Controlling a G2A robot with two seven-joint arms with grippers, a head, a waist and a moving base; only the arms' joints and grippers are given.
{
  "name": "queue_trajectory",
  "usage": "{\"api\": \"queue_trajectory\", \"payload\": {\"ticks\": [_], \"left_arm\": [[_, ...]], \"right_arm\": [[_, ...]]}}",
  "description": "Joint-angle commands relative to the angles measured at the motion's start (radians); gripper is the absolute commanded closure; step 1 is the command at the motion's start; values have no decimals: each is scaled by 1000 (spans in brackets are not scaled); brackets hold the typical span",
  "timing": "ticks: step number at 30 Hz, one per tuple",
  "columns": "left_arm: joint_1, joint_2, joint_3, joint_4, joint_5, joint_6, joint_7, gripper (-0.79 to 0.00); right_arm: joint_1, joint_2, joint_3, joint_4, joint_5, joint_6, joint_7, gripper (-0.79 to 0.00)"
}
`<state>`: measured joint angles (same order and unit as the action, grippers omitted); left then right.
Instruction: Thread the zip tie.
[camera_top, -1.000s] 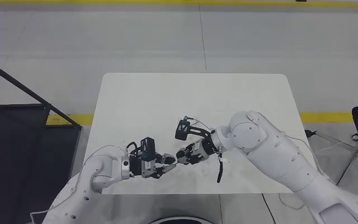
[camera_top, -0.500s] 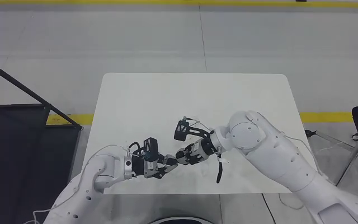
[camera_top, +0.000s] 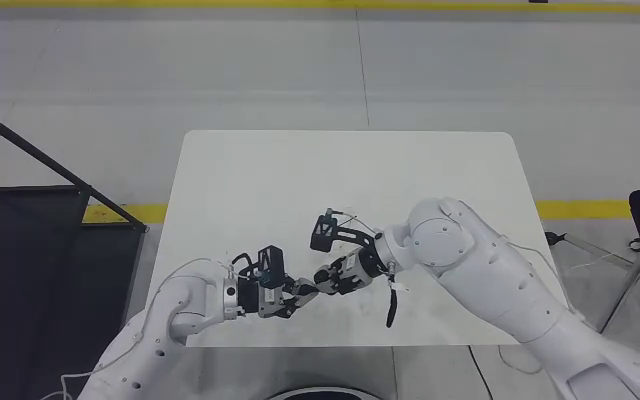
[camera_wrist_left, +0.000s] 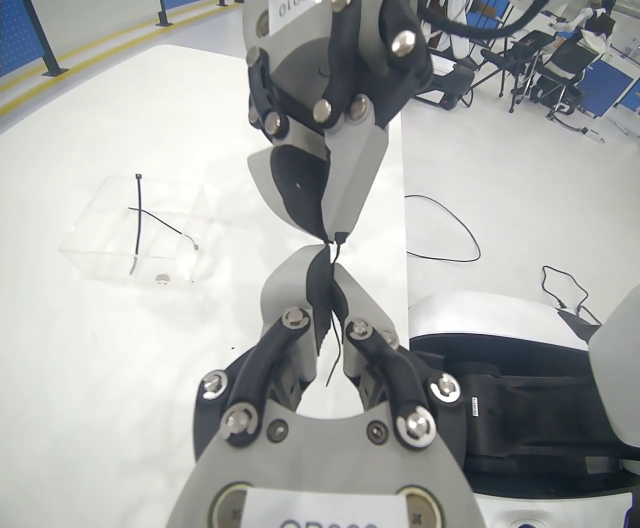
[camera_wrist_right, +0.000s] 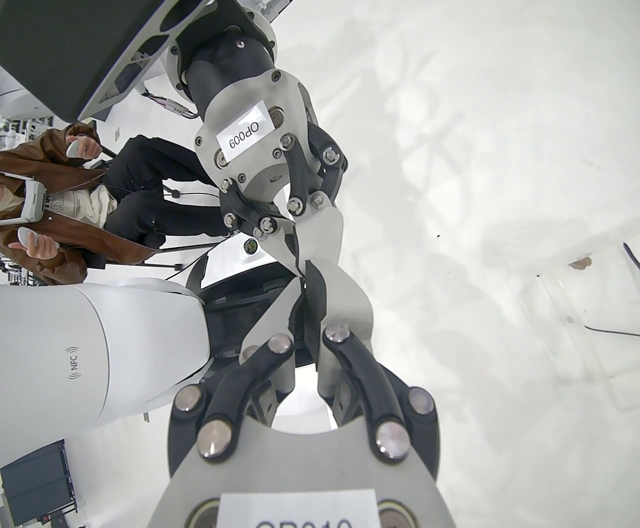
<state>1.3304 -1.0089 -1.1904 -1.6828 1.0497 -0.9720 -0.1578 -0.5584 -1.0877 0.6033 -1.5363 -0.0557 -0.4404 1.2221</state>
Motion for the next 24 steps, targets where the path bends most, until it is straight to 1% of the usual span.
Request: {"api": "queue_trajectory", "payload": {"ticks": [1,2,3,4,5,6,7,9,11,16,22,24], "left_arm": [[0,0,0,2,-4,11,4,0],[0,0,-1,2,-6,17,6,0],[1,0,-2,3,-9,24,10,0],[2,-1,-4,4,-14,35,15,0],[3,-1,-6,4,-19,43,19,0],[3,-1,-9,6,-27,51,24,0],[3,-1,-13,7,-35,57,30,0],[6,0,-21,10,-50,65,42,0],[12,0,-30,7,-60,70,55,0],[29,2,-51,2,-87,74,94,0],[50,4,-90,24,-184,54,175,0],[50,4,-90,24,-184,54,175,0]], "right_arm": [[-1,-1,2,1,4,0,-2,-222],[-2,-1,5,1,6,-1,-2,-336],[-3,-1,7,2,7,-2,-3,-388],[-5,0,11,3,8,-4,-5,-505],[-8,1,15,3,7,-6,-7,-563],[-11,2,20,3,7,-10,-12,-646],[-15,3,25,2,7,-14,-15,-665],[-27,9,44,0,6,-26,-31,-748],[-43,16,66,-7,5,-44,-47,-785],[-103,40,138,-30,-7,-98,-118,-785],[-207,70,237,-80,-64,-154,-256,-785],[-237,78,267,-96,-77,-179,-290,-785]]}}
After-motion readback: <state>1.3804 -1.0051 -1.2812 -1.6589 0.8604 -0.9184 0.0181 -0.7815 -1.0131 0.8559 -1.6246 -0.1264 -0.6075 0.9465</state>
